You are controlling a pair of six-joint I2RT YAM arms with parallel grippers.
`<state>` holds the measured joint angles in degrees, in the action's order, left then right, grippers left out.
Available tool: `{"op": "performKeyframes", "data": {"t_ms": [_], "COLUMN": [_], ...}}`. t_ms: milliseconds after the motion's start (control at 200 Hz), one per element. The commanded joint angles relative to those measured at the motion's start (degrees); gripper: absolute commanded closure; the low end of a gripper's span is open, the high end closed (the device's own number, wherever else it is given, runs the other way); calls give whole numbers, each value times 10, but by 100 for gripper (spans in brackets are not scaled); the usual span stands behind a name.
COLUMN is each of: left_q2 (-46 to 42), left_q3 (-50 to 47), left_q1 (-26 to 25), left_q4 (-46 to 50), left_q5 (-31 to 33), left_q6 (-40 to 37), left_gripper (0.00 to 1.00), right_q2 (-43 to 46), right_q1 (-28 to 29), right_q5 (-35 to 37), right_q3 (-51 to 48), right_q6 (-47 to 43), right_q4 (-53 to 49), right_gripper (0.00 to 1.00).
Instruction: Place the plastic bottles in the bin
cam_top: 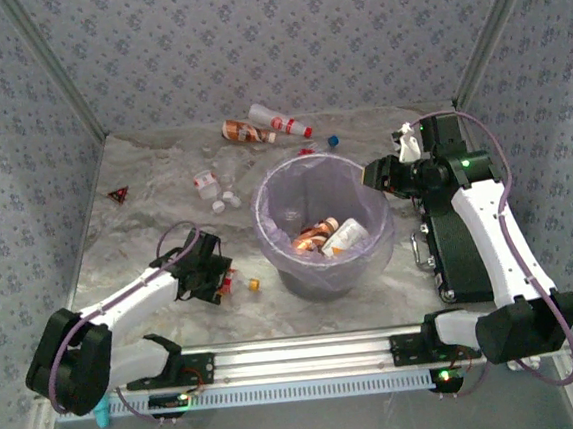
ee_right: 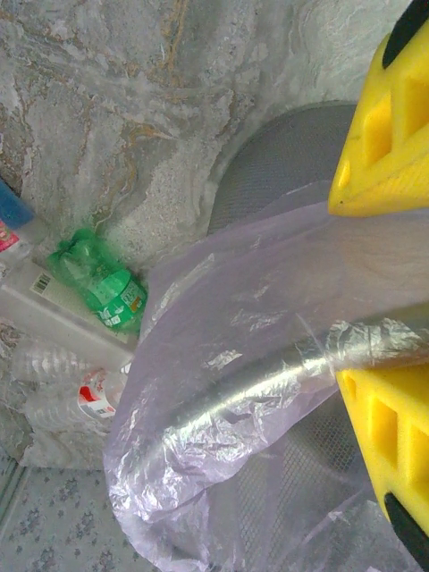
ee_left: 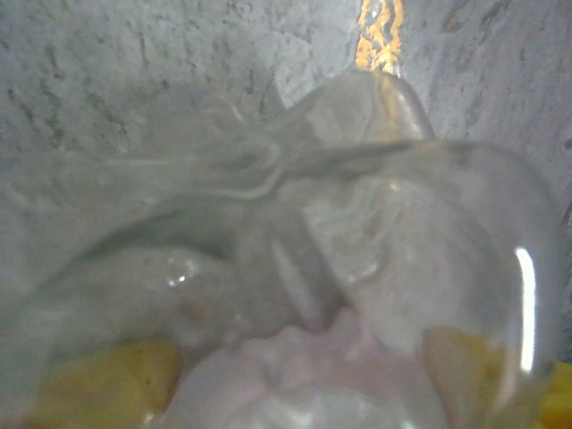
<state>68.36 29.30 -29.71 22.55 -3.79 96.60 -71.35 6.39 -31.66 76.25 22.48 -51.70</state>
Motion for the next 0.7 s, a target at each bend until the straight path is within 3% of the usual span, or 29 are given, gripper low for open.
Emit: {"op": "performKeyframes", "data": {"t_ms": [0, 210, 400, 695], "left_q2": [8, -9, -42, -70], "left_q3": [21, 58, 163, 300], "left_q1": [-3, 12, 29, 63], "left_q4": [-10, 22, 117, 202], "left_q5": [6, 6, 56, 114], "left_q6": [-4, -53, -180, -348], "left_gripper": [39, 41, 43, 57], "right_q2": [10, 17, 22, 27], "right_q1": [4, 11, 23, 56], "right_q5": [16, 6, -8, -30], "right_q3": [0, 1, 0, 14], "right_q6": [4, 10, 11, 8], "right_q4": [-11, -8, -4, 14], "right_gripper": [56, 56, 56, 51]}}
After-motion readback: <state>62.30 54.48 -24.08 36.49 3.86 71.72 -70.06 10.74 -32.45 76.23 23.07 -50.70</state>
